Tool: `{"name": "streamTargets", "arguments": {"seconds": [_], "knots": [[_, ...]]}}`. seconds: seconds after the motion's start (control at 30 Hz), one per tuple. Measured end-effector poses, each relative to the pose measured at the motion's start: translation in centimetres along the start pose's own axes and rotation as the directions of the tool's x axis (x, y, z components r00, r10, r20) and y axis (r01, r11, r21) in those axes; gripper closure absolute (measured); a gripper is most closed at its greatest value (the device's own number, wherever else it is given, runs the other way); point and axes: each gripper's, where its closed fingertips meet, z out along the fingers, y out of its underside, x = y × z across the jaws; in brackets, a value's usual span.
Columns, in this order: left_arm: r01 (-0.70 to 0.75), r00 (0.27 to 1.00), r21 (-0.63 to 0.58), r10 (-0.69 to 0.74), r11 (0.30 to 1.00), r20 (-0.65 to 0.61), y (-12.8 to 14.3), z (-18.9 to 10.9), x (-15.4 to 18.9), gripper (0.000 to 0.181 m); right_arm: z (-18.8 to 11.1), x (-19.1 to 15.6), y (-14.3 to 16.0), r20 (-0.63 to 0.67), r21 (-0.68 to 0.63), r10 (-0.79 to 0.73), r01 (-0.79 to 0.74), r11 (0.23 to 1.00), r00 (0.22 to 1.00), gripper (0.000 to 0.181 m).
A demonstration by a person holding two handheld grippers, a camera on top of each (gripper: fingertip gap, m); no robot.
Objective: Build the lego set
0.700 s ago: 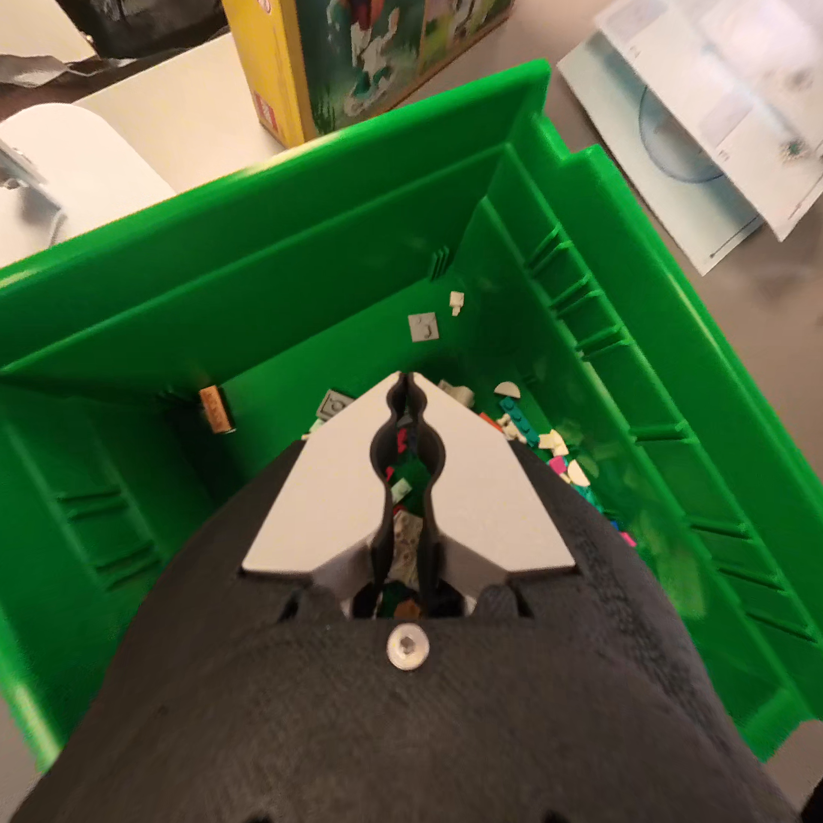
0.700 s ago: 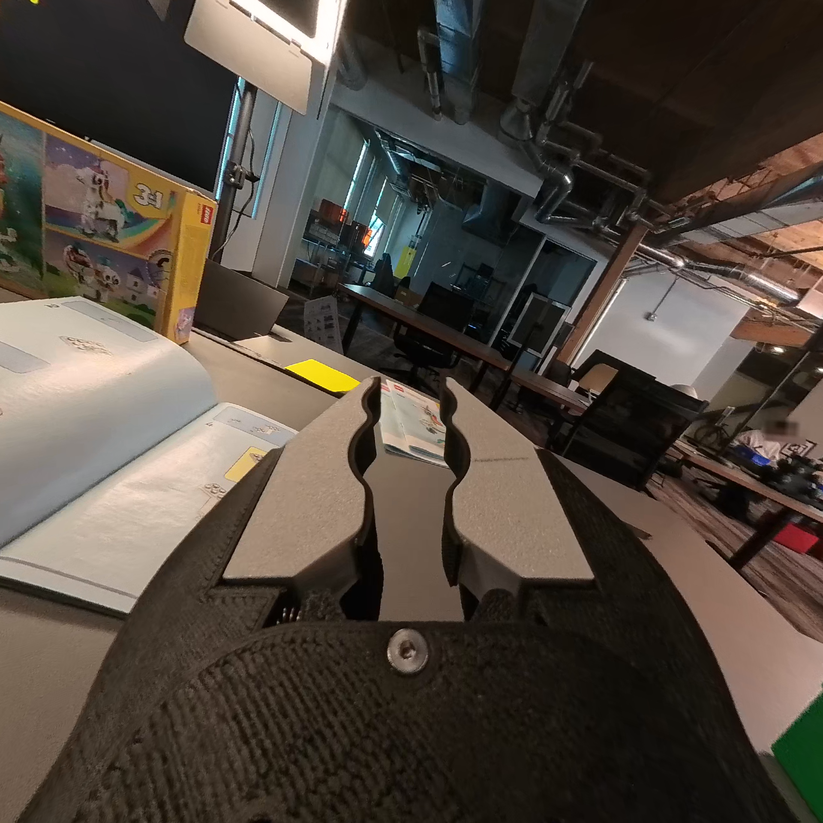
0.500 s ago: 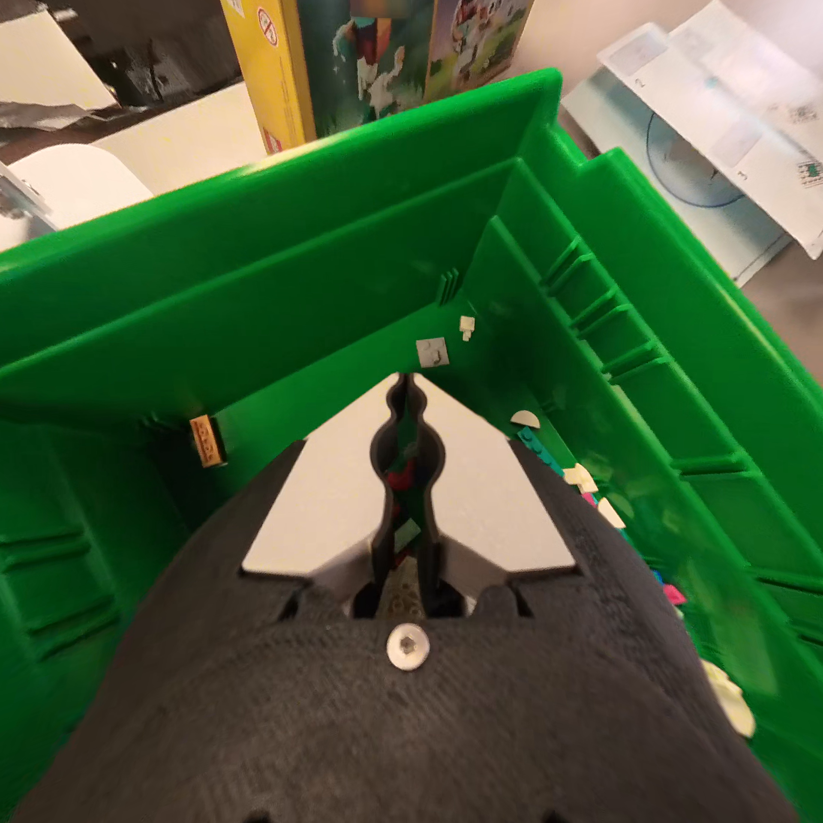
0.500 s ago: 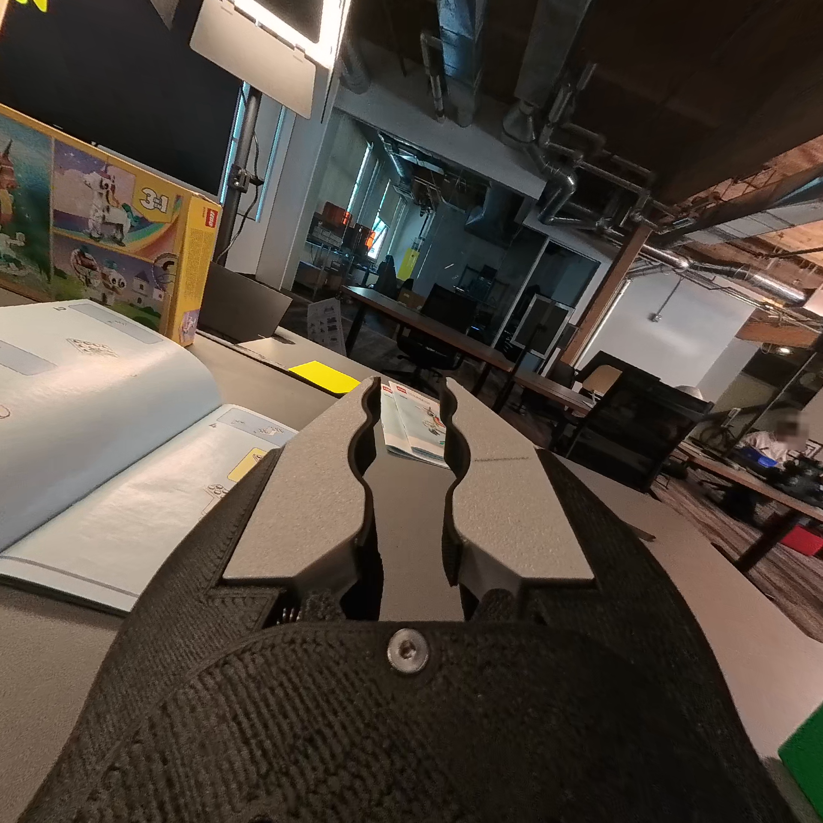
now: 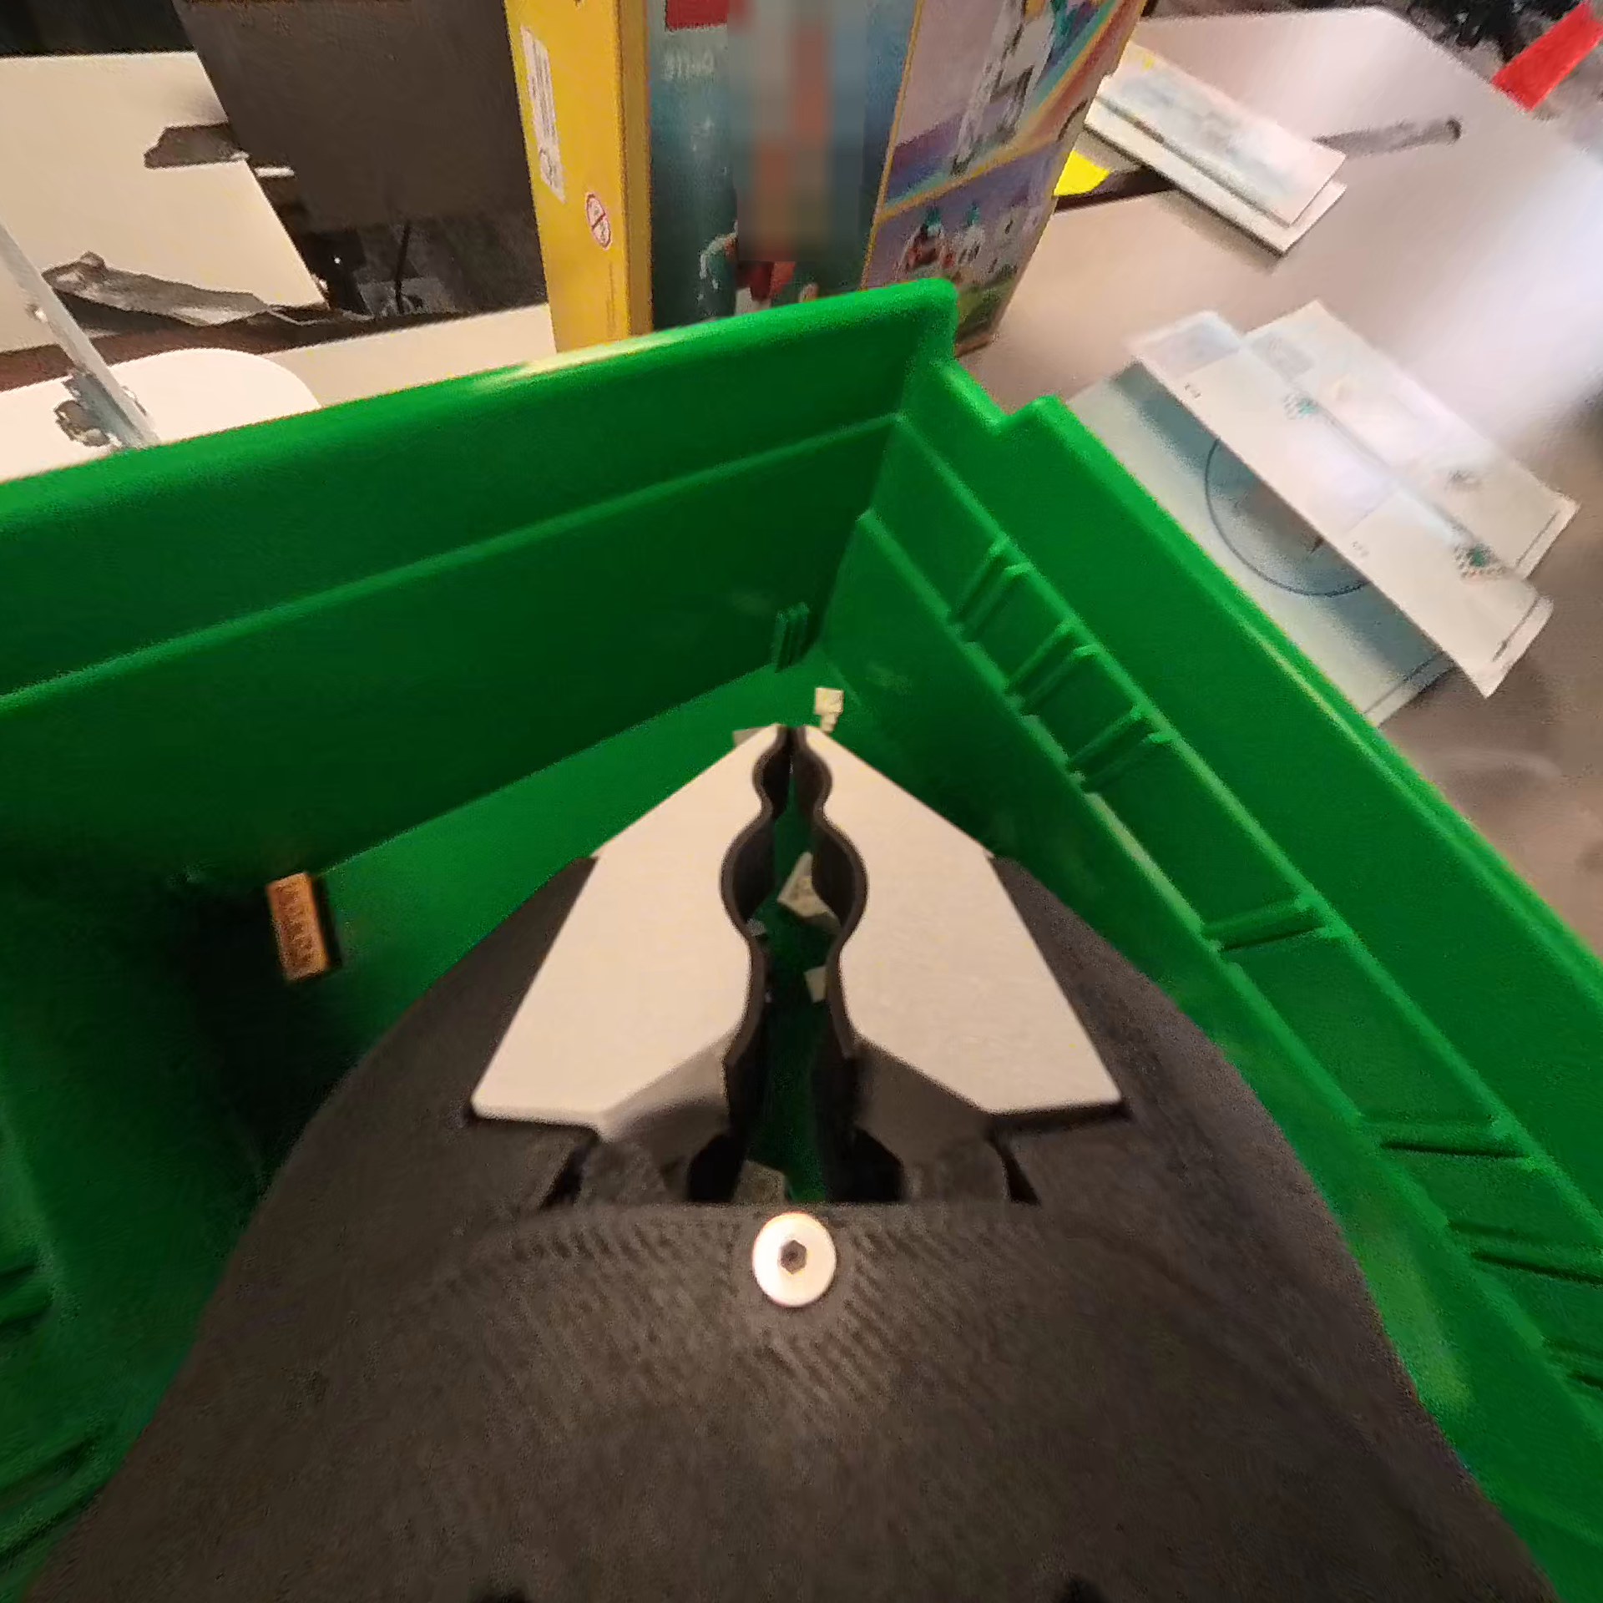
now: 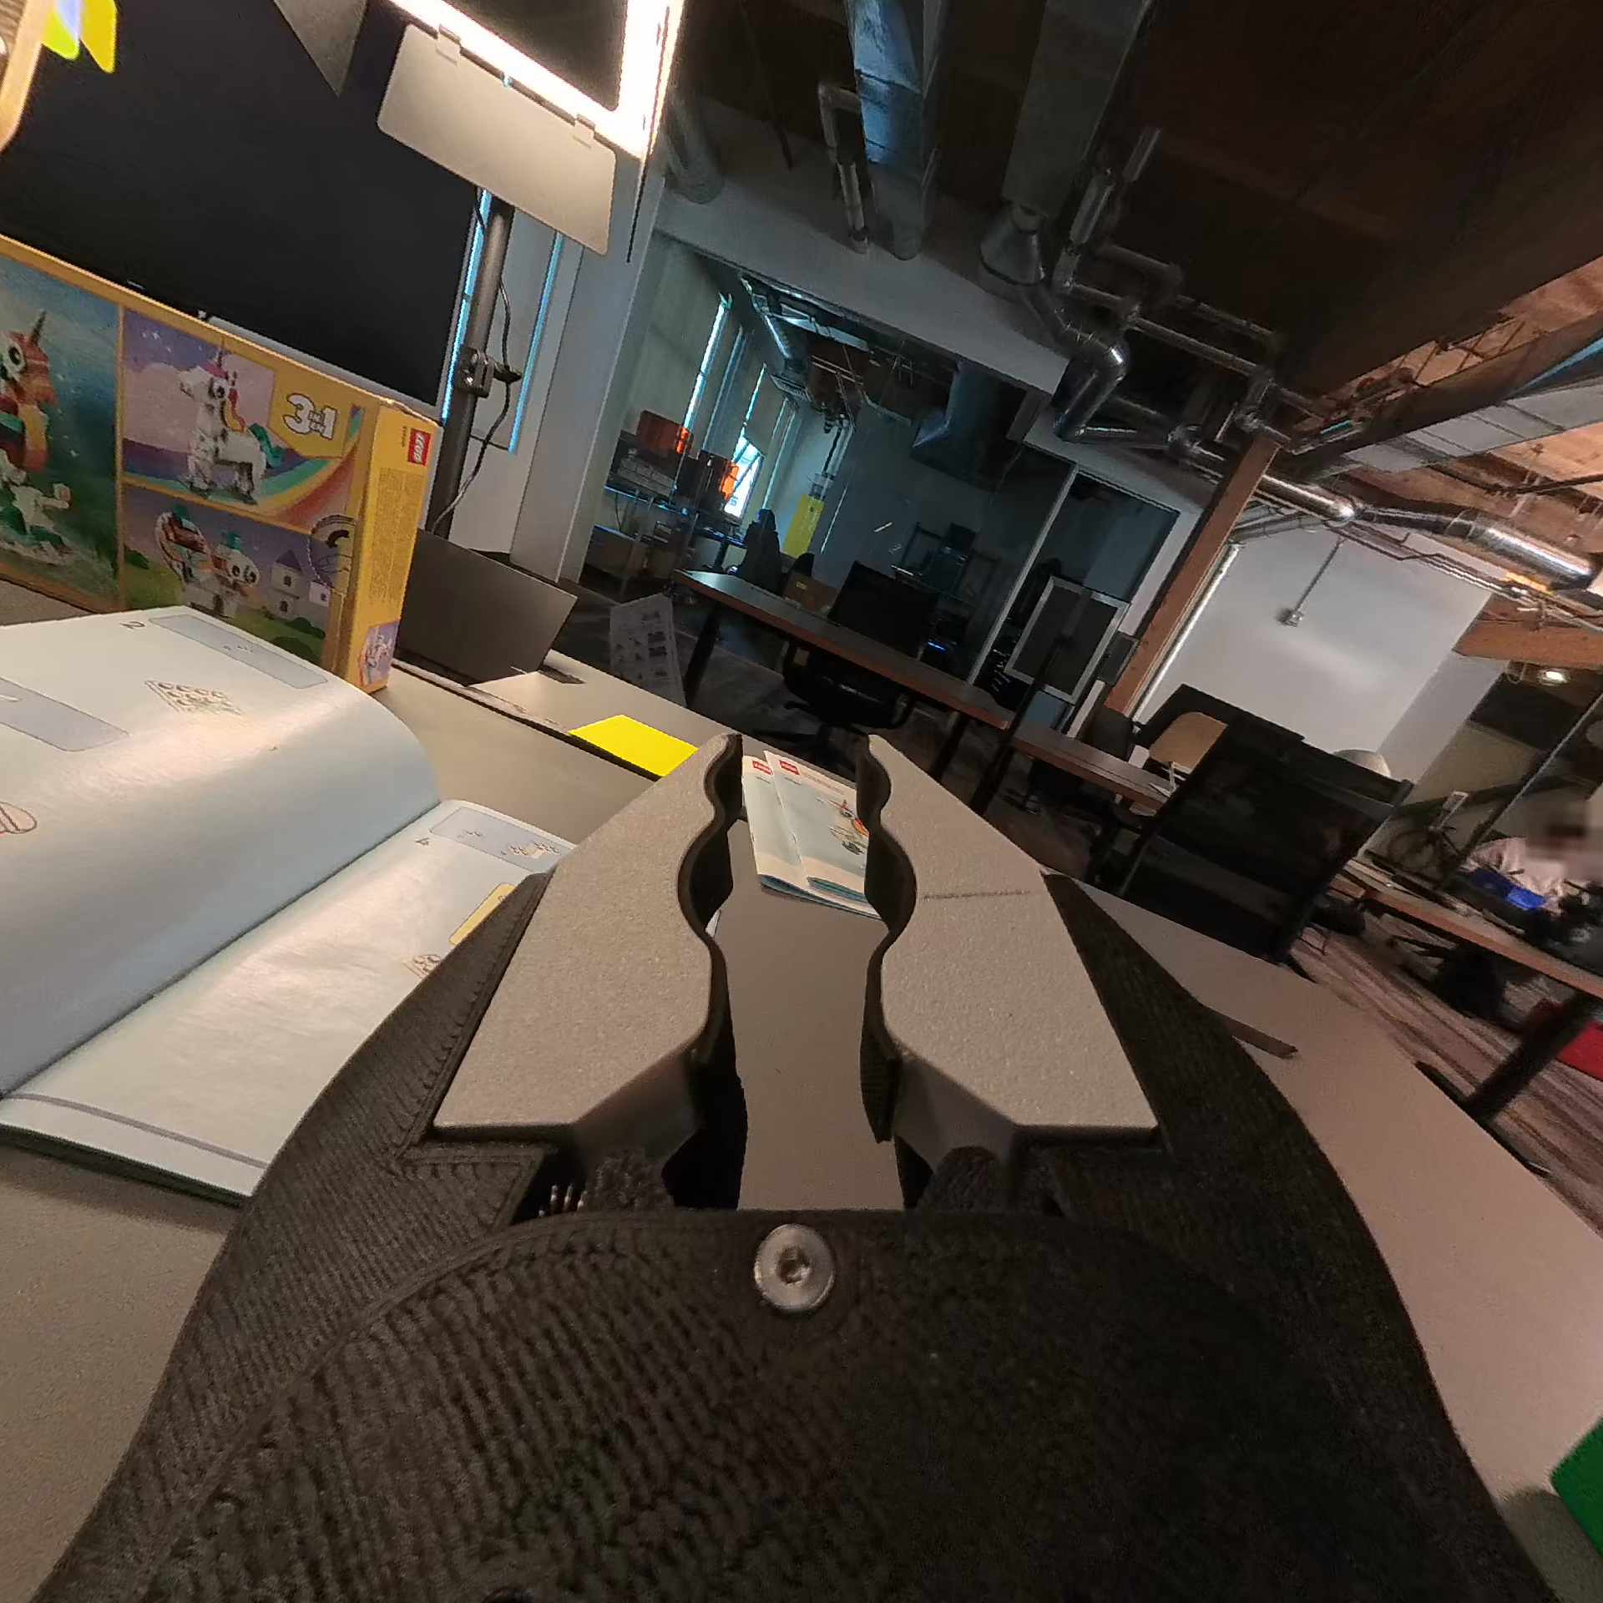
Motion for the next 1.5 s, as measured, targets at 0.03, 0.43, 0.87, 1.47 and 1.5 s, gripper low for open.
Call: {"name": "streamTargets", "arguments": {"seconds": [0.03,0.43,0.87,1.47,1.5], "knots": [[0.003,1.000,0.006,-0.003,1.000,0.007,-0.1,0.1,0.1,0.181,0.0,0.0,0.0,0.001,0.002,0.003,-0.003,1.000,1.000,0.157],[-0.084,0.987,0.030,0.079,0.996,0.143,-0.5,-0.1,-1.5,0.181,-0.1,-0.6,-0.3,0.043,0.018,0.020,-0.021,1.000,0.999,0.157],[-0.174,0.967,0.076,0.156,0.982,0.203,-1.7,-0.9,-1.7,0.180,-0.1,-0.8,-0.4,0.056,0.021,0.020,-0.021,1.000,0.998,0.157],[-0.146,0.918,0.065,0.110,0.987,0.382,-2.0,-3.8,-5.1,0.170,0.0,-1.0,-0.5,0.080,0.030,0.037,-0.039,0.999,0.996,0.157],[-0.150,0.917,0.045,0.122,0.988,0.381,-1.7,-3.6,-5.1,0.171,0.0,-1.0,-0.5,0.081,0.030,0.038,-0.041,0.999,0.996,0.157]]}}
